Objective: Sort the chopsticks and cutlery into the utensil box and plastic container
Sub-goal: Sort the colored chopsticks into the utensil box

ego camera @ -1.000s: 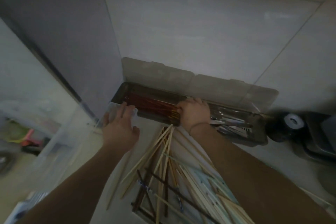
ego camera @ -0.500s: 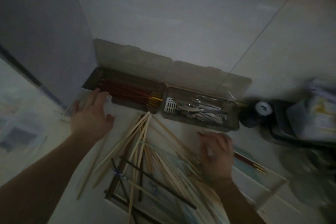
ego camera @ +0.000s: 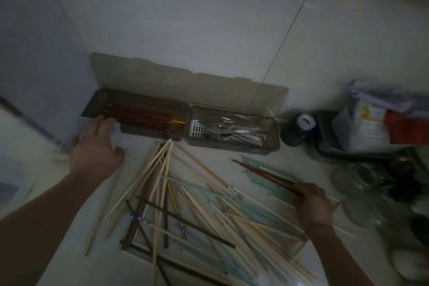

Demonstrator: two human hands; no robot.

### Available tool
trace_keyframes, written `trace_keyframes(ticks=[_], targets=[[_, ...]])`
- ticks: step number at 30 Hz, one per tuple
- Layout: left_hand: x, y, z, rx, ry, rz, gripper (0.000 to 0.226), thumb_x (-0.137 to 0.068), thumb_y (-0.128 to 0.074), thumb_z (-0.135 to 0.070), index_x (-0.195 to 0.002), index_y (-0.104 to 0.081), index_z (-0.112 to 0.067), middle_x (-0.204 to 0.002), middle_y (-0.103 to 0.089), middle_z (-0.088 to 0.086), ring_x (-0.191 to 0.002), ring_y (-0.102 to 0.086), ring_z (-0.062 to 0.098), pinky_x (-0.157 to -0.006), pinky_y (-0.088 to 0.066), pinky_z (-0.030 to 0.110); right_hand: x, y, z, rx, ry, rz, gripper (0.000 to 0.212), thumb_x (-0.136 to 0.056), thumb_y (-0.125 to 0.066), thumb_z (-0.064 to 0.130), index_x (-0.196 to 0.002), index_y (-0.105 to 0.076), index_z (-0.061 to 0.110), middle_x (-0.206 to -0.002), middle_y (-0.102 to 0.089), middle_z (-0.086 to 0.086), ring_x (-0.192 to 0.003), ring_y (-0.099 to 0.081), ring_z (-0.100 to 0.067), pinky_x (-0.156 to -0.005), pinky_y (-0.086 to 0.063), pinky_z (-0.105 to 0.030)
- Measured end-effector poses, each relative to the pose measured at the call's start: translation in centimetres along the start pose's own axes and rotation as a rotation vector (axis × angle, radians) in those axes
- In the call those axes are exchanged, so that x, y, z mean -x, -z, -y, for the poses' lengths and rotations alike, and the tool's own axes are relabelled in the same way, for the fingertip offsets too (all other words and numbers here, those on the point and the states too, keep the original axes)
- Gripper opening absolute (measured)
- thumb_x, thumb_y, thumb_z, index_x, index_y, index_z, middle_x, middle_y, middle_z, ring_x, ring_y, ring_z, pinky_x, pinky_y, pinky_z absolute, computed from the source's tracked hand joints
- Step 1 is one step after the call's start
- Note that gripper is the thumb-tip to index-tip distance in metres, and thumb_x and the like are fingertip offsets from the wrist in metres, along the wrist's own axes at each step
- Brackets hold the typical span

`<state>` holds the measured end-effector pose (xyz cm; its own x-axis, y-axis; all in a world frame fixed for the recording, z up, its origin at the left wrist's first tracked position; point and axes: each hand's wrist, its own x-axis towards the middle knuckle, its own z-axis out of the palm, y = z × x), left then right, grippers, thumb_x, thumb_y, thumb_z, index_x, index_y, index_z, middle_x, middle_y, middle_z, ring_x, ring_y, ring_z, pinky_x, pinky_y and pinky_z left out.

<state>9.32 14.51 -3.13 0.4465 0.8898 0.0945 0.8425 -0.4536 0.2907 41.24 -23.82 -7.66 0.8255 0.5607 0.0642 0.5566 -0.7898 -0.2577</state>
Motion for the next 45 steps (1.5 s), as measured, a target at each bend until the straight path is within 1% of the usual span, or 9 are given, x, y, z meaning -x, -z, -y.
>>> trace_keyframes(ticks=[3, 7, 12, 18, 23, 27, 32, 38, 45], targets=[[0.0, -0.1, 0.0, 0.002, -0.013, -0.020, 0.071, -0.063, -0.049, -0.037, -0.132, -0.045, -0.021, -0.147, -0.040, 0.008, -0.116, -0.055, 0.039, -0.088, -0.045, 0.055, -0.8, 0.2, 0.3, 0.036, -0.056, 0.105, 0.020, -0.073, -0.071, 0.005, -0.090, -0.074, 0.014, -0.092, -0.067, -0.012, -0.085, -0.059, -0.038, -0.074, -0.049, -0.042], [0.1, -0.4, 0.3, 0.016, -0.031, -0.050, 0.074, -0.062, -0.049, -0.037, -0.133, -0.047, -0.017, -0.145, -0.042, 0.011, -0.119, -0.052, 0.039, -0.088, -0.045, 0.056, -1.8, 0.4, 0.7, 0.096, -0.122, 0.262, 0.021, -0.081, -0.070, 0.018, -0.103, -0.071, 0.019, -0.106, -0.062, -0.008, -0.100, -0.057, -0.032, -0.083, -0.045, -0.035], [0.1, -0.2, 0.3, 0.022, -0.014, -0.035, 0.073, -0.063, -0.049, -0.036, -0.134, -0.044, -0.019, -0.146, -0.040, 0.009, -0.117, -0.053, 0.039, -0.090, -0.044, 0.054, -2.6, 0.2, 0.6, 0.053, -0.128, 0.336, 0.021, -0.080, -0.071, 0.015, -0.101, -0.072, 0.012, -0.108, -0.062, -0.016, -0.099, -0.058, -0.036, -0.085, -0.048, -0.037], [-0.2, -0.6, 0.9, 0.026, -0.013, -0.018, 0.070, -0.069, -0.064, -0.030, -0.135, -0.042, -0.023, -0.147, -0.039, 0.006, -0.118, -0.054, 0.035, -0.092, -0.046, 0.054, -1.2, 2.2, 1.8, -0.003, 0.101, 0.124, 0.013, -0.088, -0.059, 0.021, -0.094, -0.071, 0.018, -0.089, -0.069, -0.007, -0.077, -0.063, -0.032, -0.067, -0.044, -0.033], [-0.1, -0.7, 0.8, 0.027, 0.018, 0.015, 0.072, -0.072, -0.068, -0.031, -0.137, -0.040, -0.028, -0.151, -0.035, 0.000, -0.124, -0.050, 0.029, -0.094, -0.047, 0.052, -2.0, 5.0, 8.2, -0.284, 0.140, 0.028, 0.042, -0.089, -0.044, 0.038, -0.104, -0.071, 0.009, -0.093, -0.072, -0.010, -0.076, -0.065, -0.025, -0.075, -0.043, -0.025], [-0.1, -0.4, 0.6, 0.013, 0.040, 0.032, 0.071, -0.075, -0.067, -0.032, -0.140, -0.038, -0.029, -0.153, -0.031, -0.002, -0.129, -0.045, 0.025, -0.098, -0.045, 0.050, -4.9, 5.2, 16.2, -0.339, 0.232, 0.127, 0.023, -0.093, -0.057, 0.028, -0.102, -0.068, 0.010, -0.083, -0.065, -0.008, -0.068, -0.056, -0.020, -0.059, -0.035, -0.016], [-0.3, -0.6, 1.1, -0.008, 0.016, 0.013, 0.069, -0.073, -0.064, -0.034, -0.138, -0.039, -0.029, -0.153, -0.033, 0.000, -0.131, -0.044, 0.024, -0.100, -0.043, 0.051, -9.0, 3.0, 26.5, -0.322, 0.475, 0.192, 0.019, -0.086, -0.068, 0.024, -0.103, -0.069, 0.016, -0.100, -0.071, -0.007, -0.093, -0.064, -0.027, -0.072, -0.041, -0.025], [-0.1, -0.8, 1.2, 0.003, 0.024, 0.009, 0.069, -0.070, -0.053, -0.040, -0.137, -0.037, -0.033, -0.152, -0.035, -0.002, -0.133, -0.043, 0.025, -0.100, -0.042, 0.054, -11.4, -1.0, 33.1, 0.039, 0.615, 0.290, 0.035, -0.088, -0.054, 0.054, -0.112, -0.065, 0.031, -0.108, -0.066, 0.000, -0.099, -0.061, -0.022, -0.077, -0.046, -0.029], [-0.1, -1.1, 1.1, 0.014, 0.024, -0.016, 0.070, -0.072, -0.057, -0.037, -0.139, -0.039, -0.029, -0.152, -0.035, 0.000, -0.133, -0.044, 0.022, -0.102, -0.041, 0.051, -12.2, -2.3, 33.1, 0.156, 0.641, 0.239, 0.029, -0.094, -0.047, 0.050, -0.109, -0.066, 0.033, -0.105, -0.067, 0.000, -0.097, -0.063, -0.022, -0.070, -0.045, -0.027]])
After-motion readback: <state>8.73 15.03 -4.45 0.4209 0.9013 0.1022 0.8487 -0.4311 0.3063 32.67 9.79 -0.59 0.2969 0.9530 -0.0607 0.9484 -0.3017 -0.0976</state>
